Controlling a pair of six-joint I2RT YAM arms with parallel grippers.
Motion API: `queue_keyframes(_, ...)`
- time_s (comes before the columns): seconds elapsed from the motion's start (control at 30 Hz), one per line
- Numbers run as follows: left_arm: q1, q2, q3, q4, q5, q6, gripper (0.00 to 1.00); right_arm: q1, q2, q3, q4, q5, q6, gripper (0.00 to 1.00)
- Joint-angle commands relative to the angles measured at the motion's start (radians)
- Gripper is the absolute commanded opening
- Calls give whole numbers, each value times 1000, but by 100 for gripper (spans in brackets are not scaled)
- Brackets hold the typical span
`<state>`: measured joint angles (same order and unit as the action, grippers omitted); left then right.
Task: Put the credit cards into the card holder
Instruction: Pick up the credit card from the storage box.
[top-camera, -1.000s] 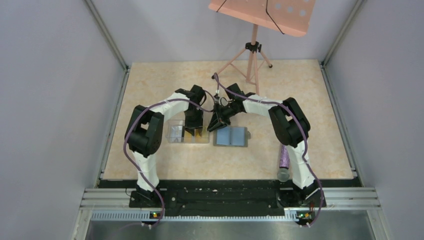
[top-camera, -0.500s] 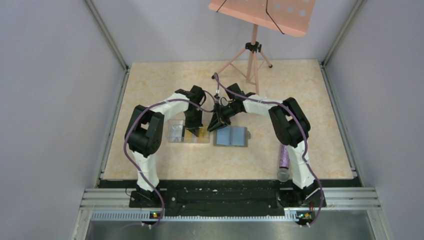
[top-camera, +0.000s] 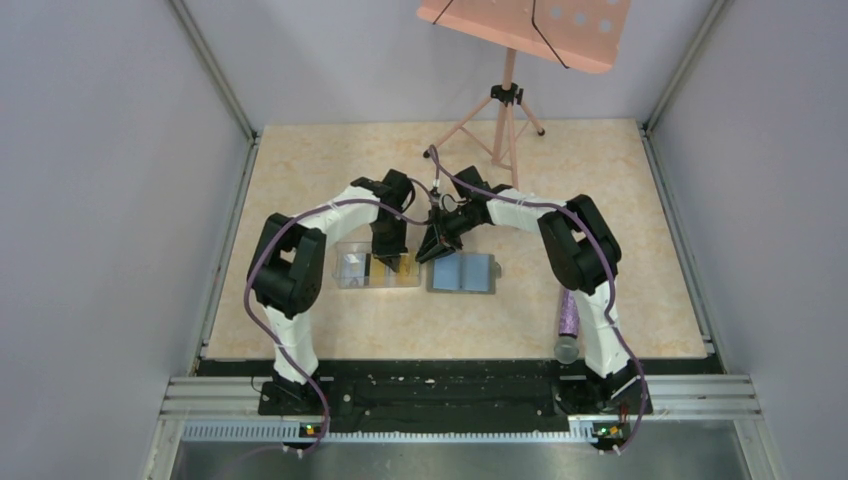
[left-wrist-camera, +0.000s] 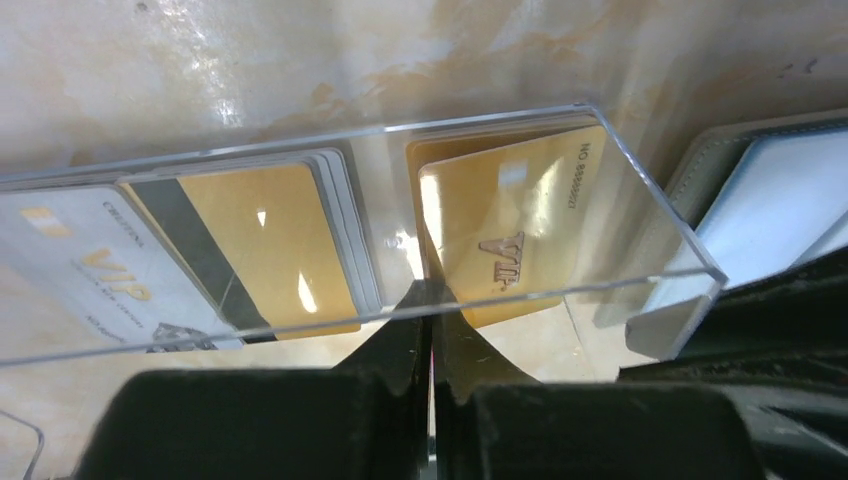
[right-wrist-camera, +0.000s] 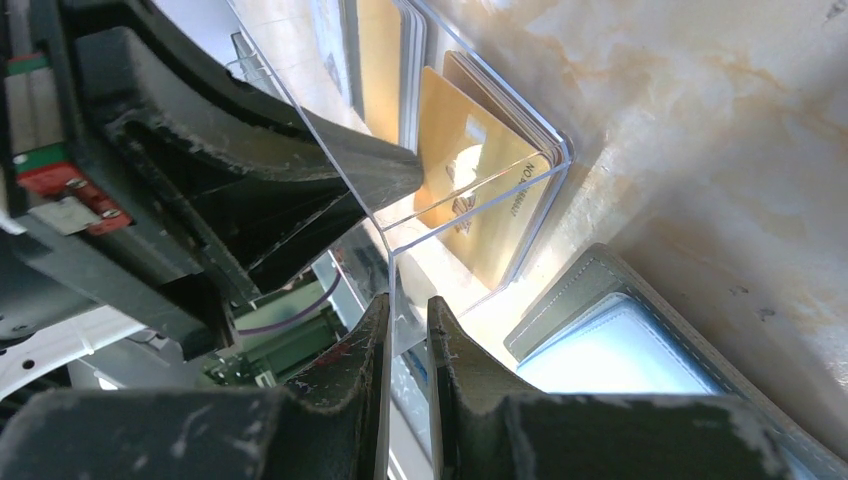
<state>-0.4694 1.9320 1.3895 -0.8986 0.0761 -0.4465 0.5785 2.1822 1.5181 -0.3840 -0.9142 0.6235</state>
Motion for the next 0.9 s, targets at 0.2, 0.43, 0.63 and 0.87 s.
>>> queue_keyframes(0.2, -16, -96, 53, 14, 18, -16, 1, -3, -25, -14, 34, 14, -27, 11)
queue_keyframes(0.43, -16, -121, 30, 64, 94, -31, 15, -3, -26, -15, 34, 14, -27, 11)
queue_keyframes(0.63, -15, -130, -1, 119, 160, -55, 20, -5, -29, -16, 33, 17, -27, 11)
queue_keyframes(0.87, -16, -110, -16, 110, 140, -54, 20, -5, -32, -17, 33, 18, -27, 11)
